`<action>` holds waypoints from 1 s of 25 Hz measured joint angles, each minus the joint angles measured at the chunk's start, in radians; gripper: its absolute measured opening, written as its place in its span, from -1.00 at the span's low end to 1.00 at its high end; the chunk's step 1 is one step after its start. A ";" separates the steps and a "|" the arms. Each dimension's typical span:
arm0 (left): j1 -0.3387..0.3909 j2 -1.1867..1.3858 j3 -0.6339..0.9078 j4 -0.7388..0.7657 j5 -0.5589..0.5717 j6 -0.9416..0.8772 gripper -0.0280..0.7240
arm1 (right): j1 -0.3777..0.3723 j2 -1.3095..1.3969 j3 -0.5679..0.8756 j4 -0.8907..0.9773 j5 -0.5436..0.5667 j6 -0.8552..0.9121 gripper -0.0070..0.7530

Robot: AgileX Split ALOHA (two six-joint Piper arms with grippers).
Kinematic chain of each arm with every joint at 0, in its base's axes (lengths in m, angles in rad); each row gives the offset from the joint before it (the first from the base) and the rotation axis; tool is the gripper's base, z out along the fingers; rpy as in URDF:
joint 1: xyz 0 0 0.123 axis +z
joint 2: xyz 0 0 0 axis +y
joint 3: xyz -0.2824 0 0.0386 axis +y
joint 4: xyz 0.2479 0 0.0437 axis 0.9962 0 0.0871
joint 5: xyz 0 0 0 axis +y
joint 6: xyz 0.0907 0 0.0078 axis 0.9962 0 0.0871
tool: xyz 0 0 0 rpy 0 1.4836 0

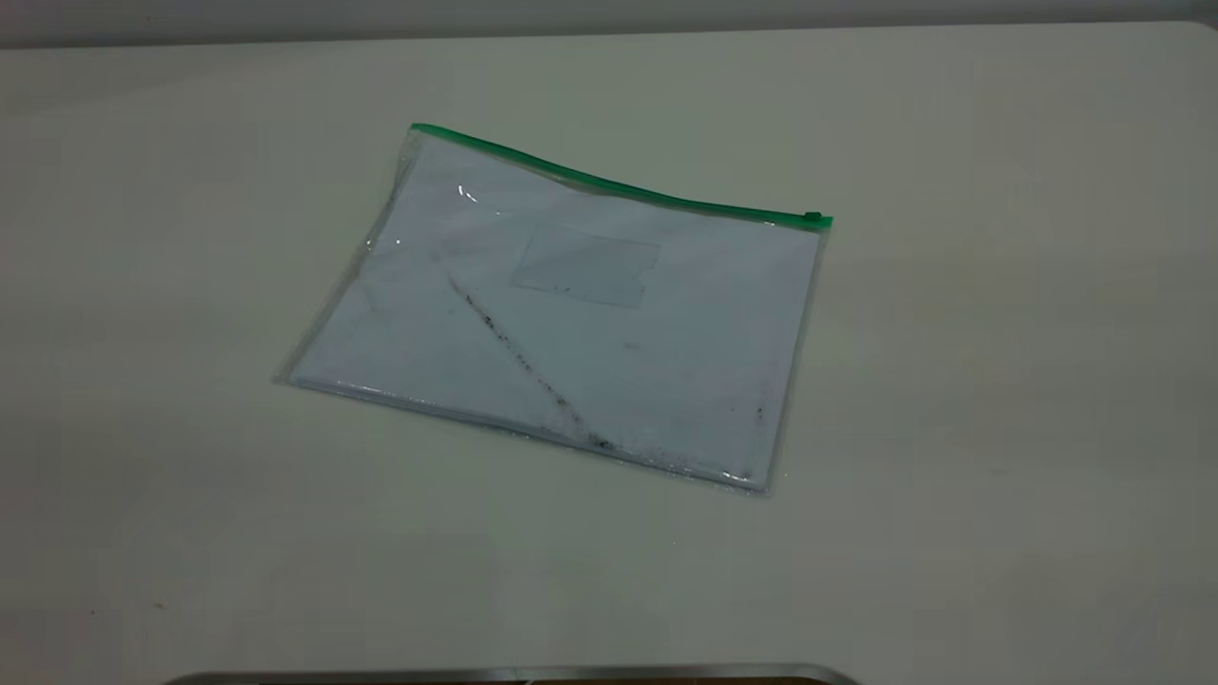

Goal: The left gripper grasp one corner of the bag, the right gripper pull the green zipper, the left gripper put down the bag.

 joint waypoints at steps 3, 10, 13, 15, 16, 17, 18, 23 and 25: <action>0.000 0.000 0.000 0.000 0.000 0.000 0.31 | -0.107 -0.104 0.000 0.001 0.005 0.000 0.11; 0.000 0.000 0.000 0.000 -0.001 -0.001 0.31 | -0.159 -0.420 0.000 0.003 0.025 0.000 0.11; 0.000 0.000 0.000 0.000 -0.001 -0.001 0.31 | -0.160 -0.498 -0.001 0.005 0.037 0.001 0.11; 0.000 -0.005 0.000 0.000 -0.001 0.001 0.31 | -0.160 -0.498 -0.001 0.006 0.041 0.001 0.11; 0.001 -0.015 0.000 0.000 -0.001 0.000 0.31 | -0.160 -0.498 -0.001 0.008 0.041 0.001 0.11; 0.002 -0.030 0.000 0.000 -0.001 0.000 0.31 | -0.160 -0.498 -0.001 0.010 0.041 0.001 0.11; 0.005 -0.055 0.000 0.000 -0.001 0.000 0.31 | -0.160 -0.498 -0.001 0.010 0.041 0.001 0.11; 0.010 -0.274 0.000 0.000 0.000 0.000 0.31 | -0.160 -0.498 -0.001 0.010 0.041 0.001 0.11; 0.010 -0.313 -0.005 -0.001 0.020 0.000 0.31 | -0.160 -0.498 -0.001 0.010 0.041 0.001 0.11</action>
